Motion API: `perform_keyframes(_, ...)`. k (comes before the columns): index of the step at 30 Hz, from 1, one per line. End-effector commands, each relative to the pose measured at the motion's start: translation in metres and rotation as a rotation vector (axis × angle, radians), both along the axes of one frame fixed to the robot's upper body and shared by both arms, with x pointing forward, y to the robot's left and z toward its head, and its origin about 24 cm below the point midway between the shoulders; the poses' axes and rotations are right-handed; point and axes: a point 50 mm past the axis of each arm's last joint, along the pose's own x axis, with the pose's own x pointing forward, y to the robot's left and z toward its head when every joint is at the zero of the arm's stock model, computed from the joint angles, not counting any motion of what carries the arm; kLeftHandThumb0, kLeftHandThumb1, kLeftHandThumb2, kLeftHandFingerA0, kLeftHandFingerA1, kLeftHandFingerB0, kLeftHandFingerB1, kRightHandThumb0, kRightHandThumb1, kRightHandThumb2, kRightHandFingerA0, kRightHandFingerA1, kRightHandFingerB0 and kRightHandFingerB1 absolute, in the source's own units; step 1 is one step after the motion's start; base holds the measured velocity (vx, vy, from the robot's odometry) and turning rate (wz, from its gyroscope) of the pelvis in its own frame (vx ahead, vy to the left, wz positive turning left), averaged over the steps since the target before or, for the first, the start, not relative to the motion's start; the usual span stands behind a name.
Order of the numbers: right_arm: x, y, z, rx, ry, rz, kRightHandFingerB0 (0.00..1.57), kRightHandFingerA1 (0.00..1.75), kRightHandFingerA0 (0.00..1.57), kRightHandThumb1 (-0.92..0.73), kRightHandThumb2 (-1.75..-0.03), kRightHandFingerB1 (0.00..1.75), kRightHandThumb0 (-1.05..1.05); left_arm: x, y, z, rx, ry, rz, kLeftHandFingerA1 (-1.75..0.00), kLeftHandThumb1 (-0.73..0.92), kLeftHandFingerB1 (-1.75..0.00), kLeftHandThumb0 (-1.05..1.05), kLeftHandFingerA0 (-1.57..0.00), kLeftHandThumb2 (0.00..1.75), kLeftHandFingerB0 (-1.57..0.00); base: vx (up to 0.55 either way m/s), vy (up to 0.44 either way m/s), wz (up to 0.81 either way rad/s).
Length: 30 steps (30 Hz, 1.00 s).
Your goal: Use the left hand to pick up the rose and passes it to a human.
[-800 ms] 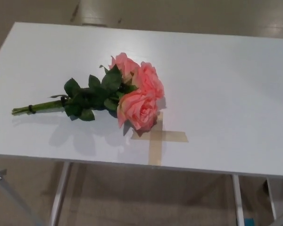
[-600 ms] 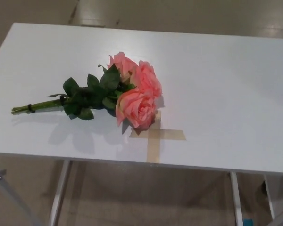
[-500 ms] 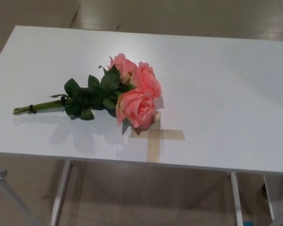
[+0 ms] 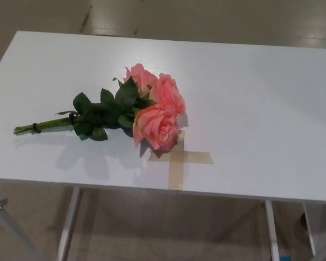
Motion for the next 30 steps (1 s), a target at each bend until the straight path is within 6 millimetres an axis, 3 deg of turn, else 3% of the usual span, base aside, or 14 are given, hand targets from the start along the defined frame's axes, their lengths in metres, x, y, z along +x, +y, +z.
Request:
perform_keyframes(1, -0.001, -0.003, 0.001, -0.002, -0.019, 0.009, 0.51, 0.48, 0.71, -0.65, -0.60, 0.41, -0.36, -0.001, -0.016, 0.047, -0.169, -0.180, -0.266, -0.36, 0.44, -0.33, -0.48, -0.41, 0.54, -0.38, 0.00, 0.000, 0.00)
perform_keyframes(3, 0.001, -0.004, 0.002, -0.001, -0.017, 0.014, 0.51, 0.48, 0.72, -0.65, -0.60, 0.41, -0.36, -0.007, -0.024, 0.080, -0.251, -0.286, -0.349, -0.46, 0.38, -0.42, -0.54, -0.35, 0.70, -0.34, 0.00, 0.000, 0.00)
perform_keyframes(5, 0.001, -0.004, 0.002, -0.001, -0.018, 0.014, 0.51, 0.48, 0.72, -0.65, -0.60, 0.41, -0.36, -0.007, -0.025, 0.081, -0.252, -0.284, -0.347, -0.46, 0.38, -0.42, -0.54, -0.35, 0.70, -0.34, 0.00, 0.000, 0.00)
perform_keyframes(7, 0.007, -0.005, 0.003, -0.002, -0.019, 0.005, 0.51, 0.48, 0.71, -0.65, -0.60, 0.41, -0.36, -0.009, -0.039, 0.138, -0.322, -0.491, -0.472, -0.45, 0.37, -0.43, -0.53, -0.34, 0.70, -0.37, 0.00, 0.000, 0.00)
perform_keyframes(12, 0.010, -0.005, 0.003, -0.002, -0.024, 0.005, 0.52, 0.48, 0.71, -0.65, -0.60, 0.41, -0.36, -0.008, -0.049, 0.191, -0.371, -0.685, -0.538, -0.46, 0.36, -0.42, -0.51, -0.36, 0.69, -0.33, 0.00, 0.000, 0.00)
perform_keyframes(13, 0.010, -0.004, 0.003, -0.002, -0.027, 0.008, 0.52, 0.48, 0.71, -0.65, -0.60, 0.41, -0.36, -0.007, -0.052, 0.213, -0.363, -0.766, -0.582, -0.36, 0.42, -0.33, -0.45, -0.38, 0.53, -0.38, 0.00, 0.000, 0.00)
perform_keyframes(16, 0.010, -0.004, 0.003, -0.002, -0.025, 0.012, 0.52, 0.48, 0.71, -0.65, -0.60, 0.41, -0.36, -0.005, -0.056, 0.247, -0.335, -0.904, -0.624, -0.44, 0.37, -0.40, -0.53, -0.33, 0.68, -0.30, 0.00, 0.000, 0.00)
perform_keyframes(20, 0.012, -0.004, 0.004, 0.001, -0.031, 0.012, 0.52, 0.48, 0.71, -0.65, -0.60, 0.41, -0.36, -0.002, -0.059, 0.270, -0.322, -1.010, -0.642, -0.35, 0.41, -0.31, -0.49, -0.32, 0.53, -0.32, 0.00, 0.000, 0.00)
perform_keyframes(21, 0.013, -0.004, 0.004, 0.000, -0.034, 0.008, 0.52, 0.48, 0.71, -0.65, -0.60, 0.41, -0.36, 0.005, -0.063, 0.283, -0.299, -1.112, -0.665, -0.52, 0.18, -0.50, -0.25, -0.12, 0.80, -0.10, 0.00, 0.000, 0.00)
perform_keyframes(24, 0.013, -0.004, 0.004, 0.006, -0.036, -0.002, 0.52, 0.48, 0.71, -0.65, -0.60, 0.41, -0.36, 0.014, -0.066, 0.301, -0.274, -1.221, -0.687, -0.52, 0.18, -0.49, -0.27, -0.09, 0.80, -0.06, 0.00, 0.000, 0.00)
perform_keyframes(25, 0.013, -0.004, 0.004, 0.007, -0.037, -0.003, 0.53, 0.48, 0.72, -0.65, -0.58, 0.40, -0.37, 0.017, -0.067, 0.304, -0.270, -1.247, -0.694, -0.36, 0.40, -0.30, -0.52, -0.18, 0.53, -0.22, 0.00, 0.000, 0.00)
perform_keyframes(28, 0.013, -0.004, 0.004, 0.008, -0.038, -0.004, 0.53, 0.48, 0.72, -0.65, -0.58, 0.40, -0.37, 0.018, -0.068, 0.307, -0.271, -1.253, -0.695, -0.36, 0.40, -0.30, -0.52, -0.18, 0.53, -0.22, 0.00, 0.000, 0.00)
perform_keyframes(29, 0.015, -0.004, 0.005, 0.007, -0.042, 0.000, 0.53, 0.48, 0.72, -0.65, -0.58, 0.41, -0.37, 0.026, -0.070, 0.312, -0.243, -1.290, -0.712, -0.50, 0.17, -0.47, -0.30, -0.02, 0.79, 0.00, 0.00, 0.000, 0.00)
perform_keyframes(30, 0.019, -0.004, 0.006, 0.006, -0.049, 0.005, 0.53, 0.48, 0.72, -0.65, -0.58, 0.41, -0.37, 0.039, -0.074, 0.322, -0.196, -1.348, -0.736, -0.50, 0.17, -0.47, -0.30, -0.02, 0.79, 0.00, 0.00, 0.000, 0.00)
